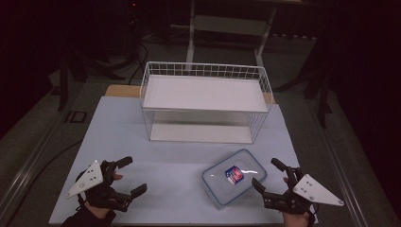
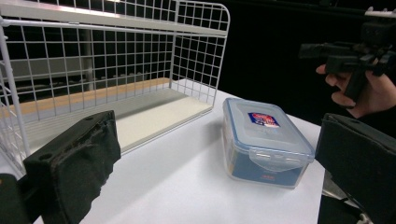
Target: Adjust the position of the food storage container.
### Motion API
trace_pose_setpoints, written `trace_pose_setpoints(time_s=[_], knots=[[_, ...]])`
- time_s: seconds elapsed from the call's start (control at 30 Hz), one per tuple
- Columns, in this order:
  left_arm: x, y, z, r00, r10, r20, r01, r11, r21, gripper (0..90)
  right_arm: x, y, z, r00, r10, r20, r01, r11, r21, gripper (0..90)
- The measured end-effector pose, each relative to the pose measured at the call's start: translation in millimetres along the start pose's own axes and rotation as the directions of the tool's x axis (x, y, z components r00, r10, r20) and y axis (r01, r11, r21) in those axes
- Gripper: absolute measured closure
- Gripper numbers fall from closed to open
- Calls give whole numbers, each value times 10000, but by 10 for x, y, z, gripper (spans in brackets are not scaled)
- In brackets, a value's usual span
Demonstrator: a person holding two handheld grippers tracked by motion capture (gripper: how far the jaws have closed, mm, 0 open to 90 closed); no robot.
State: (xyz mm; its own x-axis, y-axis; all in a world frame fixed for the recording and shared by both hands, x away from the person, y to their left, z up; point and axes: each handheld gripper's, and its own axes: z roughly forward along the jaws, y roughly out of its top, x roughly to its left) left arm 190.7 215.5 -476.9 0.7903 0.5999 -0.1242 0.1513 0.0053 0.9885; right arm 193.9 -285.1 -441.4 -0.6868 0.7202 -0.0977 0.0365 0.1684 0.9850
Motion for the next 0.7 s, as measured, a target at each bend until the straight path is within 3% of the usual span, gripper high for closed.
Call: trace_pose_setpoints(time_s=[0.2,0.37,0.43,0.57,0.7], knots=[[-17,2,13,10000,97,16,-97,9999,48,0,29,93,-20,9997,47,-226,-46,10000,35,131],[-32,3,29,9996,297,24,-298,9995,117,0,48,178,-13,9991,330,-280,-314,9978,581,128],[-32,2,32,9996,293,40,-294,9995,115,0,48,175,-14,9965,492,-679,-445,9966,688,132],[-34,-1,35,9994,338,48,-339,9993,132,0,70,144,0,9943,634,-863,-542,9931,1043,148],[-37,0,39,9994,341,54,-342,9993,123,0,98,26,2,9844,1127,-1348,-913,9836,1557,257]])
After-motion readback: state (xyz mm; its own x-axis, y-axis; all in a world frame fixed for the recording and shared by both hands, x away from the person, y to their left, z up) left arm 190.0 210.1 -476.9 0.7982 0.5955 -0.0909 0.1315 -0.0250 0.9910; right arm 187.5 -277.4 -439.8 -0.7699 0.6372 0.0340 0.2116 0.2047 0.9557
